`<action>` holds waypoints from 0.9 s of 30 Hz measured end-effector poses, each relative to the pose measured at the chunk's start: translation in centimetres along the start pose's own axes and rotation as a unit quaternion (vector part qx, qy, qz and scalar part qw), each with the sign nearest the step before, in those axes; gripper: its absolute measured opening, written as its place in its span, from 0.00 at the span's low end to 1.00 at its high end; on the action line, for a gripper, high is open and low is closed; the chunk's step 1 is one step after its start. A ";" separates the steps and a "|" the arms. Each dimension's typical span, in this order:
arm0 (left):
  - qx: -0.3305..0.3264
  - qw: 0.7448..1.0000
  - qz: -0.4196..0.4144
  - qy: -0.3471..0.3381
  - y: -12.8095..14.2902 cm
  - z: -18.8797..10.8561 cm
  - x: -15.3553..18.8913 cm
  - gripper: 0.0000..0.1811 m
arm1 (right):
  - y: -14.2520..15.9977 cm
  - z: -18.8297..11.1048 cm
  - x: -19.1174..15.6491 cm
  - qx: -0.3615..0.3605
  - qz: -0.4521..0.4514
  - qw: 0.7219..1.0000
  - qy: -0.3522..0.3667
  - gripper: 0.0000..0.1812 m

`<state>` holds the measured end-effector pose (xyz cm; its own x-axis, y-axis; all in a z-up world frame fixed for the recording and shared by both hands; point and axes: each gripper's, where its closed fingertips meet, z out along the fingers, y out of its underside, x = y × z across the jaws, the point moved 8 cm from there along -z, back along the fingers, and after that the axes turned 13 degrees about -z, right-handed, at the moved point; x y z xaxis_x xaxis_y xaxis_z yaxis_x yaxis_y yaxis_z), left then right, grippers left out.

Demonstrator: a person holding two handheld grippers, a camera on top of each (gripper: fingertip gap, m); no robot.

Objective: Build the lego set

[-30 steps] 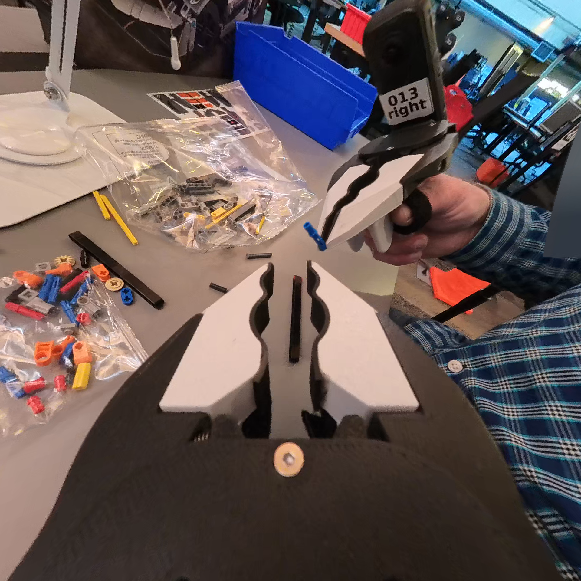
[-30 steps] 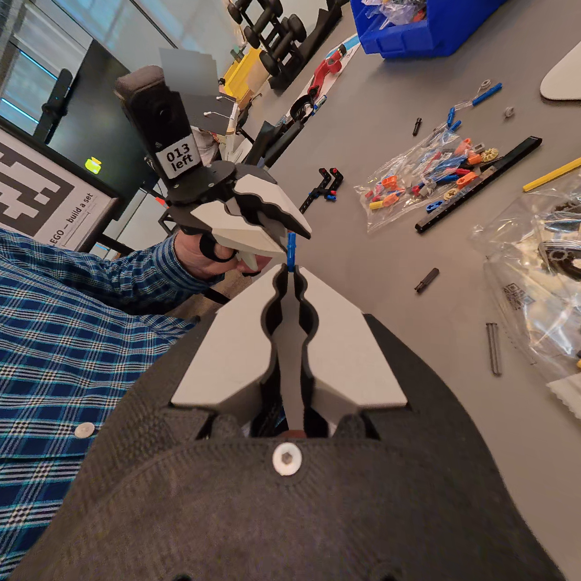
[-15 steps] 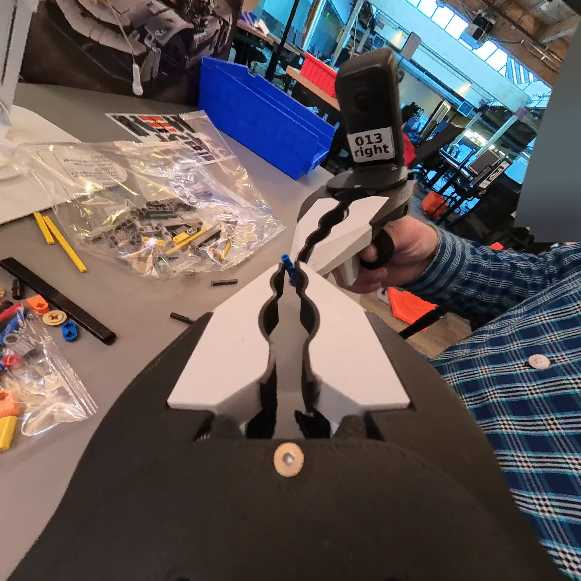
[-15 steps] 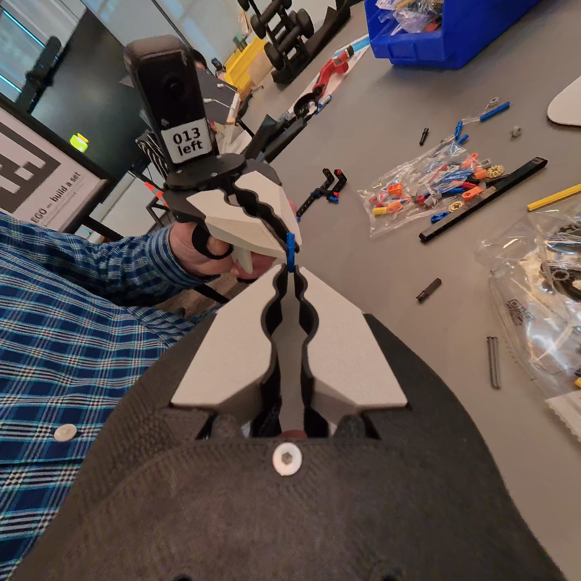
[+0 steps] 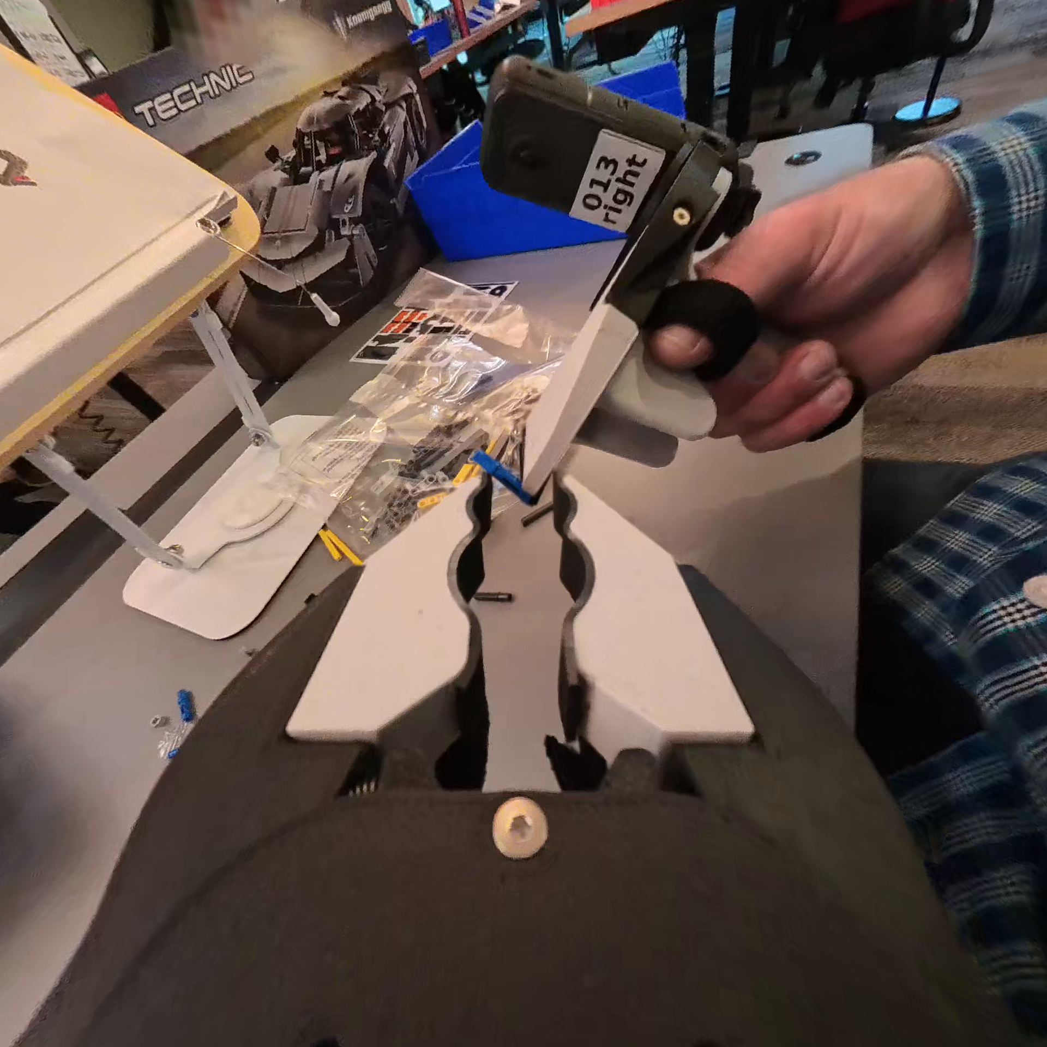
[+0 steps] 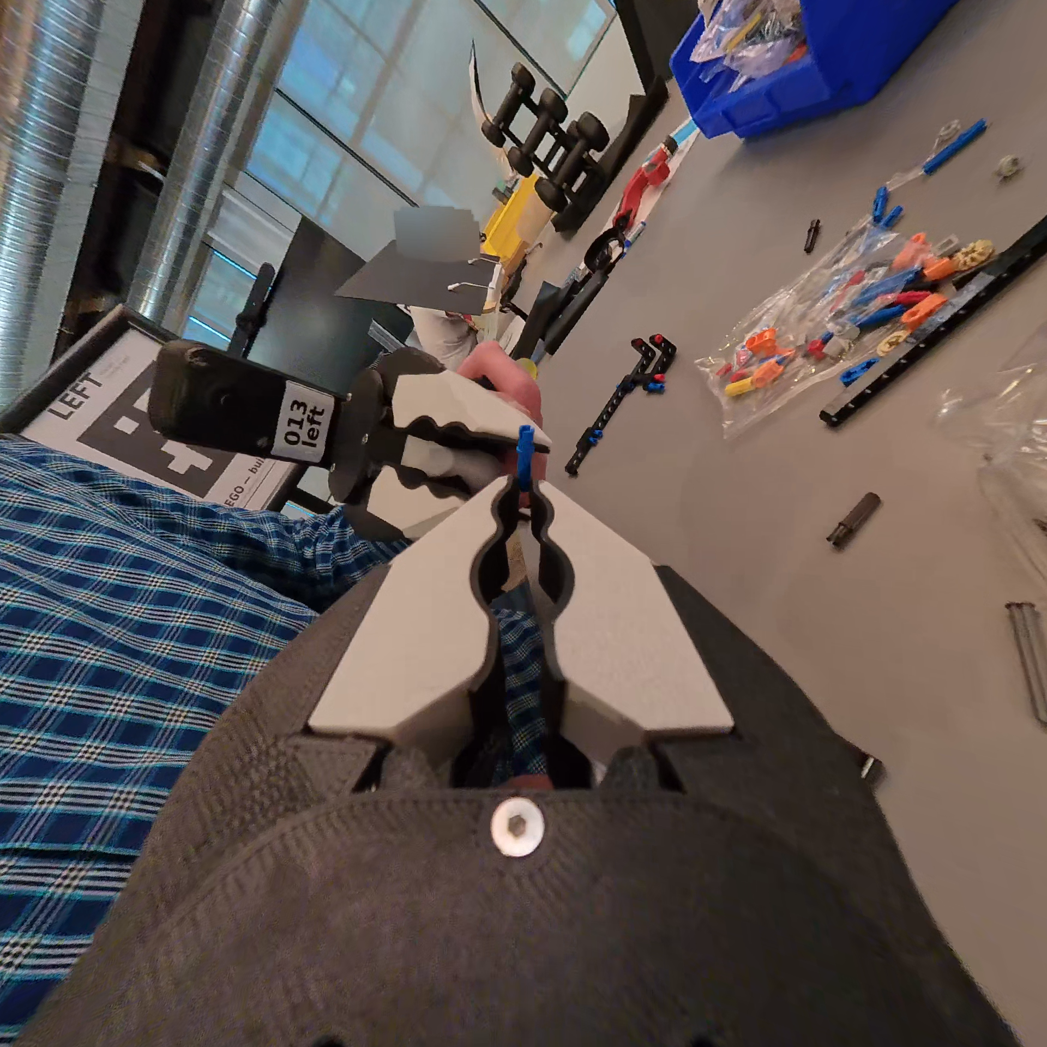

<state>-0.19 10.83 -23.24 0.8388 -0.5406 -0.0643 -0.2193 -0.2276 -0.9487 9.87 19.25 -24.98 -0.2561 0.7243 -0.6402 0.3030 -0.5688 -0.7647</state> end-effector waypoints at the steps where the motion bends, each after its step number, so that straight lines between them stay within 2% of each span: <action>1: -0.007 1.000 0.007 -0.002 0.2 0.2 0.0 0.10 | 0.1 0.0 0.2 -0.004 0.003 1.000 0.004 0.00; 8: -0.043 0.995 0.083 -0.014 1.5 0.9 0.2 0.07 | 1.1 0.6 1.2 -0.027 0.023 0.999 0.009 0.00; 17: -0.065 0.991 0.114 0.006 2.0 1.2 0.1 0.06 | 1.6 0.6 1.9 -0.036 0.046 0.998 -0.010 0.00; 27: -0.054 0.989 0.130 0.048 1.8 0.8 0.6 0.06 | 2.1 0.2 1.8 -0.045 0.082 0.993 -0.071 0.00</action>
<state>0.32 10.77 -25.28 0.6969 -0.6655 -0.2672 -0.4779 -0.1532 -0.8649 9.86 19.27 -27.70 -0.3220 0.5590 -0.7641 0.4309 -0.6322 -0.6440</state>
